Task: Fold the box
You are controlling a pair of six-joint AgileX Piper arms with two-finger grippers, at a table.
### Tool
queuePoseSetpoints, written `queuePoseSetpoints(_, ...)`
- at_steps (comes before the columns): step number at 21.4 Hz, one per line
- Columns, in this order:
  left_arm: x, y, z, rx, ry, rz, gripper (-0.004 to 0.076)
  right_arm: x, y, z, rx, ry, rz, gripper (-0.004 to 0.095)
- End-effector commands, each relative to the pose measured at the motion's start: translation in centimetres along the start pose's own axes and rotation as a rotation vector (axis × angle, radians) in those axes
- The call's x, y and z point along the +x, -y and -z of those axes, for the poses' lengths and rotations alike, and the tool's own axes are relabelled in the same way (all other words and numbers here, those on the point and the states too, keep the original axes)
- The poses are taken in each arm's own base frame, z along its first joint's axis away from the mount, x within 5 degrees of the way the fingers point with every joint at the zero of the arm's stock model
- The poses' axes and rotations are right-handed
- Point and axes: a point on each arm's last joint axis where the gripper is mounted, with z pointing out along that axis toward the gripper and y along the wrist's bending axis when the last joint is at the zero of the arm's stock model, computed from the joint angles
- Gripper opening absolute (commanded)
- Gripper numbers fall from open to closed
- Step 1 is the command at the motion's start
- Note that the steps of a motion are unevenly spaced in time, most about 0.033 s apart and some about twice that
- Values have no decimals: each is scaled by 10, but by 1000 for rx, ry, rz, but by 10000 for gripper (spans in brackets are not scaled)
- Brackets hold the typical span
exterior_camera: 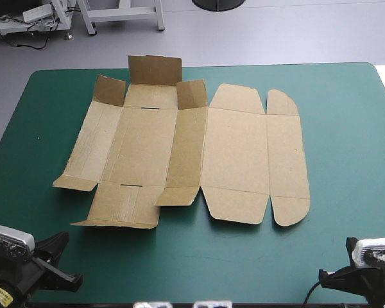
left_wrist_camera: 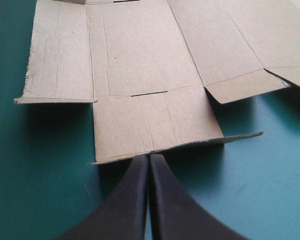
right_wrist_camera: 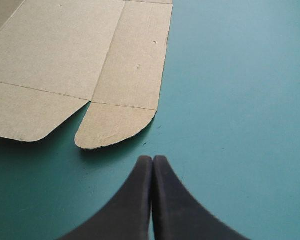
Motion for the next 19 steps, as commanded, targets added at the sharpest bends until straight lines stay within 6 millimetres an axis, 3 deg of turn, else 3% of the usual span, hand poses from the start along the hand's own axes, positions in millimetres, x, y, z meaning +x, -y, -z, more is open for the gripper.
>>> queuePoseSetpoints(1, -12, 1, 2, 13, 77, 6, -6, -12, 1, 3, 7, 78, -2, -25)
queuePoseSetpoints(12, -20, 1, 2, 16, 131, 47, -6, -12, 1, 3, 7, 80, -2, -24)
queuePoseSetpoints(15, -53, -2, -5, -5, 189, 63, -6, -16, 2, 3, 19, 120, -3, -24)
queuePoseSetpoints(19, -113, -11, -30, -78, 142, 8, -6, -22, 5, -6, 14, 86, -64, -23)
